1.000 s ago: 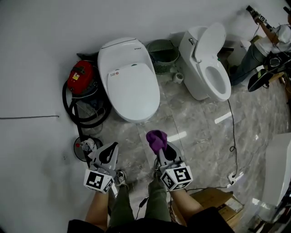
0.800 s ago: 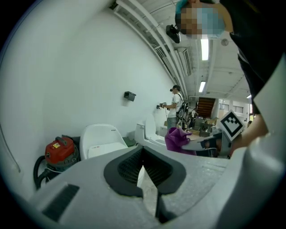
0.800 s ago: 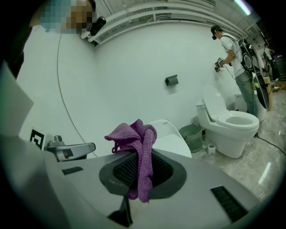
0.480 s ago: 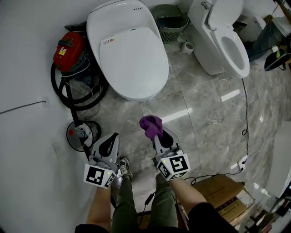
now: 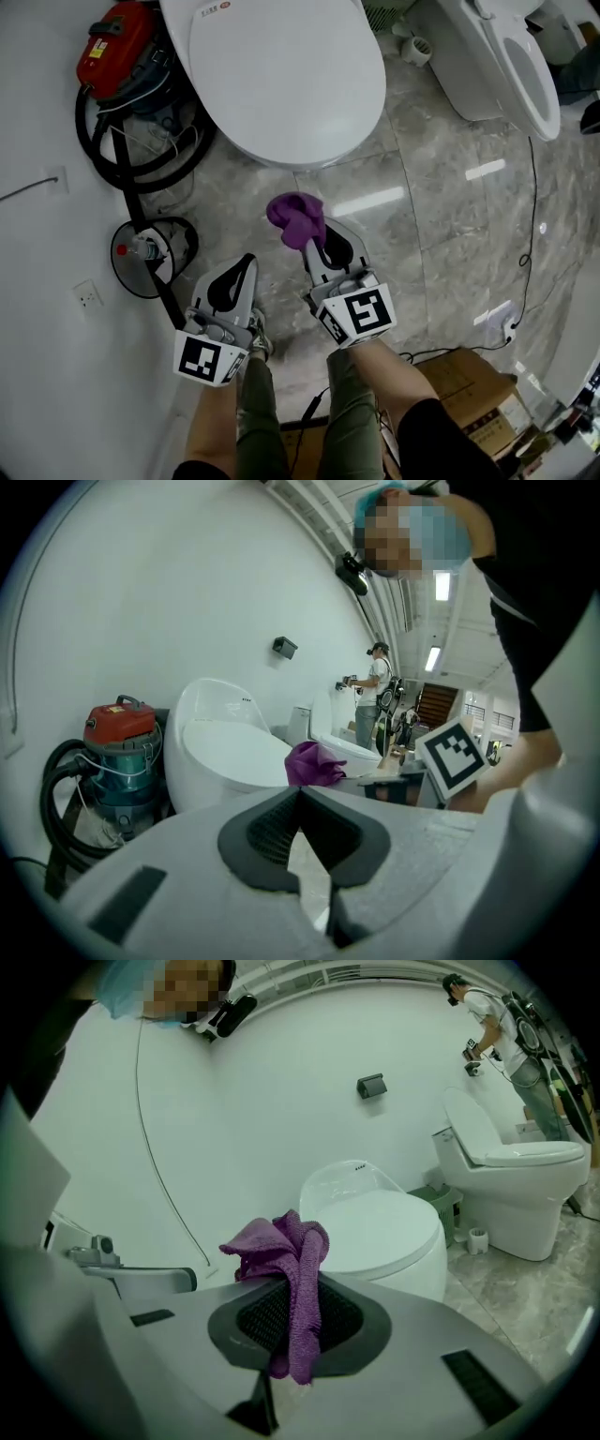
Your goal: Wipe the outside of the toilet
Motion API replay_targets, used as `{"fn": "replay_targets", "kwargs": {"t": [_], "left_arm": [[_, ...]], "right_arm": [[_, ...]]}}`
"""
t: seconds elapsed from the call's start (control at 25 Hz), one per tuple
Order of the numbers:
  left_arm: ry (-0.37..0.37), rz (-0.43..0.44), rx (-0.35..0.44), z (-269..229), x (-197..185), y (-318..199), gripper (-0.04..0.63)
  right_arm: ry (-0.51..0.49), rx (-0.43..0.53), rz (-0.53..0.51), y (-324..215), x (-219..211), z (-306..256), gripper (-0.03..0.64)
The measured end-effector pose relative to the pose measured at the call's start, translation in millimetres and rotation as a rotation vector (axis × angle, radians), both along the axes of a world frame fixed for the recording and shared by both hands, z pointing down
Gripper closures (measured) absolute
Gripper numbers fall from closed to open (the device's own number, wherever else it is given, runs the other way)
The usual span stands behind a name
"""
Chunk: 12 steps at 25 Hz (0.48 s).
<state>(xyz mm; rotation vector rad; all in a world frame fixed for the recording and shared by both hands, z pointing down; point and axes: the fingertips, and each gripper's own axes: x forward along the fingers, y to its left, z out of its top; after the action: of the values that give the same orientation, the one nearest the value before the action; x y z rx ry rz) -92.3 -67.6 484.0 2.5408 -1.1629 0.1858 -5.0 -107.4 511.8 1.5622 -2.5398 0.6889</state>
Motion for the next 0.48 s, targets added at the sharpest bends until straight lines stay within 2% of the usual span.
{"fn": "replay_targets", "kwargs": {"t": [0.36,0.48], "left_arm": [[0.046,-0.072,0.025,70,-9,-10,0.595],[0.055,-0.057,0.057,88,-6,-20,0.595]], "right_arm": [[0.023,0.079,-0.068,-31,-32,66,0.574],[0.026,0.122,-0.097,-41,-35,80,0.574]]}}
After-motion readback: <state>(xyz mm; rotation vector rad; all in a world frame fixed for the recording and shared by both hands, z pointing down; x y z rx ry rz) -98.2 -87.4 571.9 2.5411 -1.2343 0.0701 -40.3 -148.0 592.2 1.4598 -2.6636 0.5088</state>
